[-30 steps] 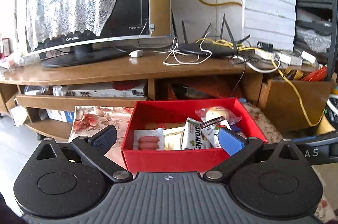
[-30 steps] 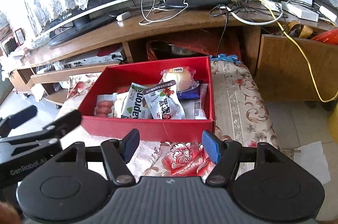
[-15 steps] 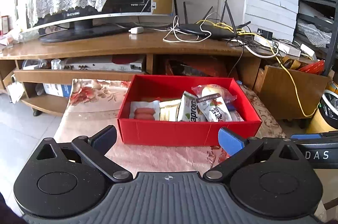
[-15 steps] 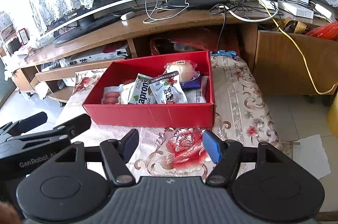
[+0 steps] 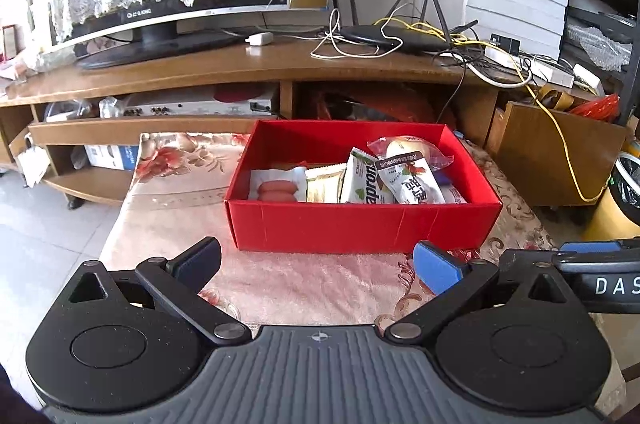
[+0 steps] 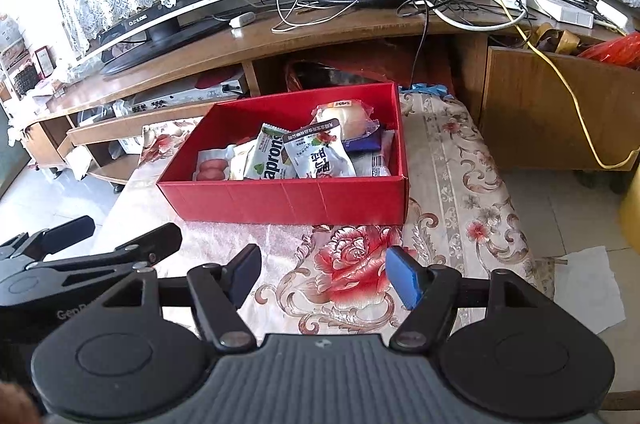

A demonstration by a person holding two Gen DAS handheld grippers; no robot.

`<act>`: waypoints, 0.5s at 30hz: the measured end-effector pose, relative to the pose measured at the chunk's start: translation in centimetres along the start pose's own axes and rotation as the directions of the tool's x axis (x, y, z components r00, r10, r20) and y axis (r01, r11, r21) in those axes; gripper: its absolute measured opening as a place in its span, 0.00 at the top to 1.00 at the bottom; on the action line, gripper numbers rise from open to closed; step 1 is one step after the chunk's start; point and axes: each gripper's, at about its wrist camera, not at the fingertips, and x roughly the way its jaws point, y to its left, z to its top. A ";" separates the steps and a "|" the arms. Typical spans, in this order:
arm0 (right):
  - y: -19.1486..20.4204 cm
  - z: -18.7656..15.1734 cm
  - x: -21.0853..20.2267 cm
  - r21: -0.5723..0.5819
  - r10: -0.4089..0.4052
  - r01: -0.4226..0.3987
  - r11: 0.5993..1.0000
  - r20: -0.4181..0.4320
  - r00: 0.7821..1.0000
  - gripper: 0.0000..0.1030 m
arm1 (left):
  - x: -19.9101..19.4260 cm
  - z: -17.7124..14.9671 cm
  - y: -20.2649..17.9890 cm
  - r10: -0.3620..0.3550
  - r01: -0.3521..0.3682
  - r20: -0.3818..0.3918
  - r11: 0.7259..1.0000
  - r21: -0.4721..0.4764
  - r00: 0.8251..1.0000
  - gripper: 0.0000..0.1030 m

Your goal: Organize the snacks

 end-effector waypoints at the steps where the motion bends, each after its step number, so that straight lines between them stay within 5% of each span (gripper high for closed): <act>1: 0.0 0.0 0.0 0.001 0.001 -0.001 1.000 -0.001 1.000 0.36 | 0.0 0.0 -0.1 0.003 -0.003 -0.004 1.000 0.002 1.000 0.00; 15: -0.2 -0.5 -0.2 0.001 0.011 -0.011 1.000 -0.014 1.000 0.36 | -0.1 0.2 -0.9 0.053 -0.051 -0.055 0.998 0.029 0.997 0.01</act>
